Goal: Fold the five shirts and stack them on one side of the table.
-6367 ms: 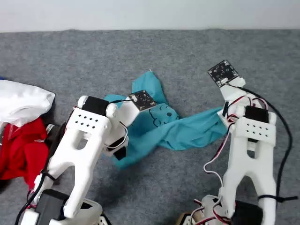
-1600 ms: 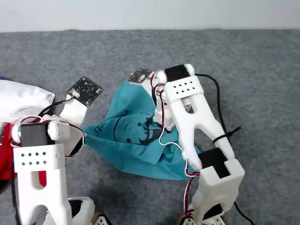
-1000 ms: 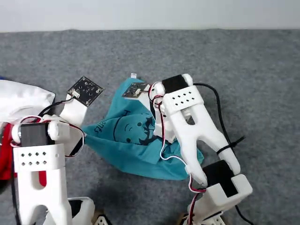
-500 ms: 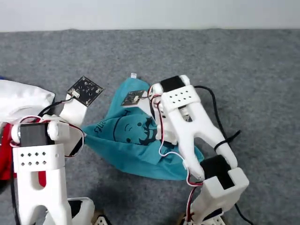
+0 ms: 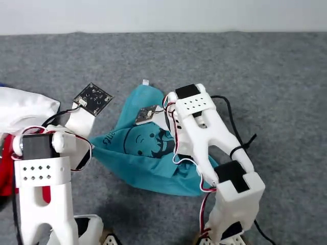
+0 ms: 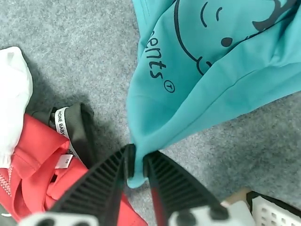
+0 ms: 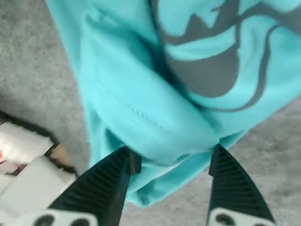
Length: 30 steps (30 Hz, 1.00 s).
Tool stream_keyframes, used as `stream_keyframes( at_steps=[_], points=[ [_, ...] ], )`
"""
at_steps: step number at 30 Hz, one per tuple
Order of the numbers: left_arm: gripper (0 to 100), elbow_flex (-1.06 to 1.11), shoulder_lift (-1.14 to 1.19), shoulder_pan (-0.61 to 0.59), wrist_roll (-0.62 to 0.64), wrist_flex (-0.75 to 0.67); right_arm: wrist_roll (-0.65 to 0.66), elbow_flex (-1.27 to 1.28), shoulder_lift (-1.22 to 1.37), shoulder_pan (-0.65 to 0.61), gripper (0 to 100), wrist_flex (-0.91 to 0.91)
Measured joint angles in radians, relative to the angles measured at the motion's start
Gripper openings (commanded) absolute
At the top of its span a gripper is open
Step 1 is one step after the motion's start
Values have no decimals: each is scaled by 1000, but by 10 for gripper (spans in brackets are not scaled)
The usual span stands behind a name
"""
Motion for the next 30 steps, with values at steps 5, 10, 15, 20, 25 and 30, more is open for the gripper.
stream_keyframes(
  at_steps=[5, 10, 15, 20, 25, 30],
  points=[
    [5, 2, 0, 0, 0, 0, 0, -86, 29, -2, 242, -91],
    [5, 2, 0, 0, 0, 0, 0, -215, 110, -2, 242, -94],
    [5, 25, 0, 0, 0, 0, 0, -290, 152, -2, 242, 2],
    [5, 63, 0, 0, 0, 0, 0, -298, 152, -2, 242, 64],
    [5, 64, 0, 0, 0, 0, 0, -298, 153, -2, 242, 66],
    [5, 64, 0, 0, 0, 0, 0, -298, 230, -2, 241, 66]
  ],
)
